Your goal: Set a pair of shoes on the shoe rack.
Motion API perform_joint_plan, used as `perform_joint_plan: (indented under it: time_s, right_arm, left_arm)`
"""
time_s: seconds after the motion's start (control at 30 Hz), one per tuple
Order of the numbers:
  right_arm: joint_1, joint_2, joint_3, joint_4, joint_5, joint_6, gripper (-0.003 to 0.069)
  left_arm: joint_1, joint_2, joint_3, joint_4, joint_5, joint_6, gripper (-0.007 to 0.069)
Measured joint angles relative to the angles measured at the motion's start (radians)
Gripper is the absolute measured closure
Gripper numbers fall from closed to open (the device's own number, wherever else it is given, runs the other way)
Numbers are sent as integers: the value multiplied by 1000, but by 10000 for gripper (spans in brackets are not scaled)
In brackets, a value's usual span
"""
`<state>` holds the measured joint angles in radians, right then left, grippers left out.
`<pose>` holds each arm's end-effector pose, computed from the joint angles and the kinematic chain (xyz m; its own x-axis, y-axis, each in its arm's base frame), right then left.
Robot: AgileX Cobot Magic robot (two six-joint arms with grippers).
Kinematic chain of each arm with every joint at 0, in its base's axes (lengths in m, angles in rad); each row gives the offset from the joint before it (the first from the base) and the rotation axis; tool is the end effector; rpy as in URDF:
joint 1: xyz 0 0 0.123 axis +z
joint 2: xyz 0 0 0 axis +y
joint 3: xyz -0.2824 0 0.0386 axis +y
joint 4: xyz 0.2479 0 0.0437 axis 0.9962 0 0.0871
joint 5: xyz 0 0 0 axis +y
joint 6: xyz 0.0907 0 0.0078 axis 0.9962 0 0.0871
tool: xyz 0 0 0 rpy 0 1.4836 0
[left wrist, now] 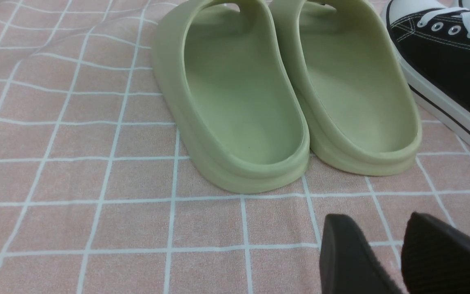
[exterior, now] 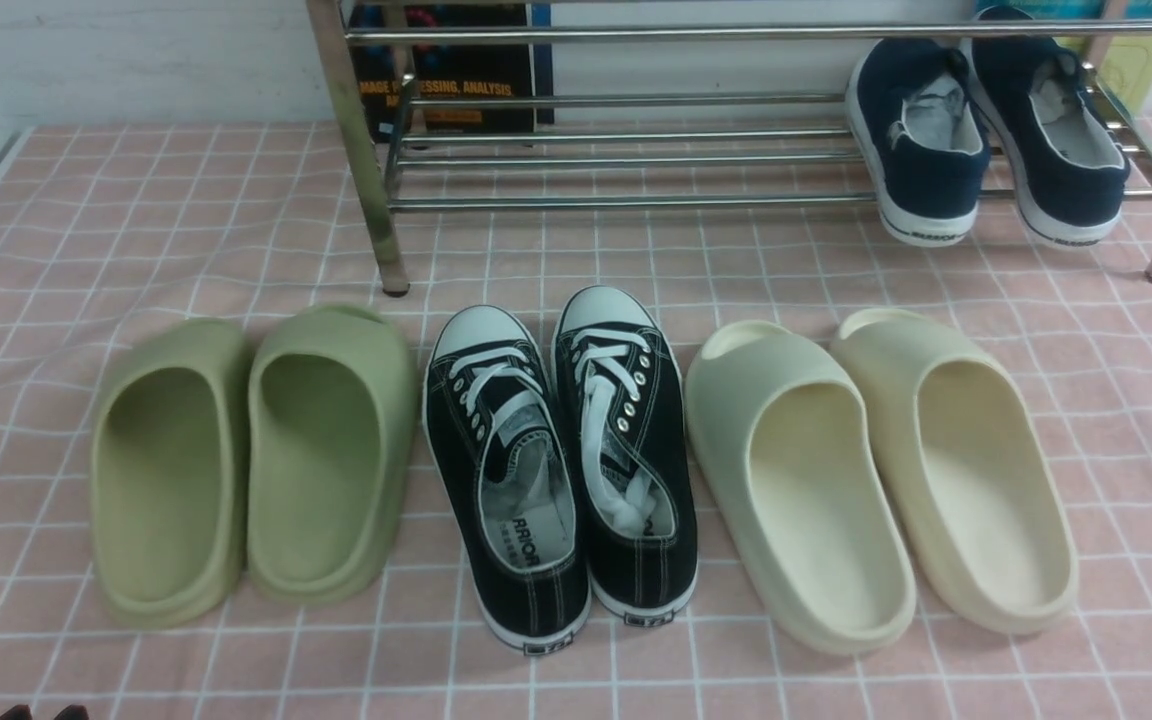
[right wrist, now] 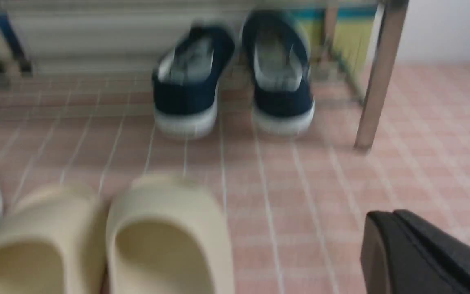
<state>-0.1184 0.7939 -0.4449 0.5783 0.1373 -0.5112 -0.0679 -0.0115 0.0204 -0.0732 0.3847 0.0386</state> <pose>0.1615 -0.0123 0.2742 -0.3618 0.1060 -0.9262 0.0716 0.9937 0.0858 0.0519 -0.0060 0.1724 -0.3027 -0.0087 -0.9531 0.0851 0.9957 -0.0362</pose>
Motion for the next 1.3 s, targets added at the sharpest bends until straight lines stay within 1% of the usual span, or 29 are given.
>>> perform_joint_plan:
  time_s: [0.07, 0.13, 0.27, 0.37, 0.4, 0.43, 0.5, 0.57, 0.7, 0.83, 0.9, 1.3]
  right_arm:
    - [0, 0, 29, -8, 82, -7, 673]
    - [0, -10, 30, -28, 137, -40, 673]
    - [0, -83, 30, -60, 182, -104, 670]
    - [14, -186, 35, -60, 174, -117, 668]
    - [16, -186, 36, -60, 171, -117, 668]
    - [53, -272, 55, -60, 146, -129, 667]
    - [79, -321, 69, -60, 132, -143, 667]
    - [142, -451, 115, -59, 125, -217, 667]
    - [205, -601, 194, -27, 79, -269, 667]
    - [212, -654, 241, 16, 3, -277, 664]
    - [212, -656, 252, 21, 0, -280, 662]
    - [212, -656, 259, 22, 77, -285, 656]
  left_arm:
    - [0, 0, 0, 0, 0, 0, 384]
    - [0, 0, 0, 0, 0, 0, 384]
    - [0, 0, 0, 0, 0, 0, 384]
    - [0, 0, 0, 0, 0, 0, 384]
    - [0, 0, 0, 0, 0, 0, 384]
    - [0, 0, 0, 0, 0, 0, 384]
    - [0, 0, 0, 0, 0, 0, 384]
    - [0, 0, 0, 0, 0, 0, 384]
    - [0, 0, 0, 1, 0, 0, 384]
    - [0, 0, 0, 1, 0, 0, 384]
    - [0, 0, 0, 1, 0, 0, 384]
    - [0, 0, 0, 1, 0, 0, 384]
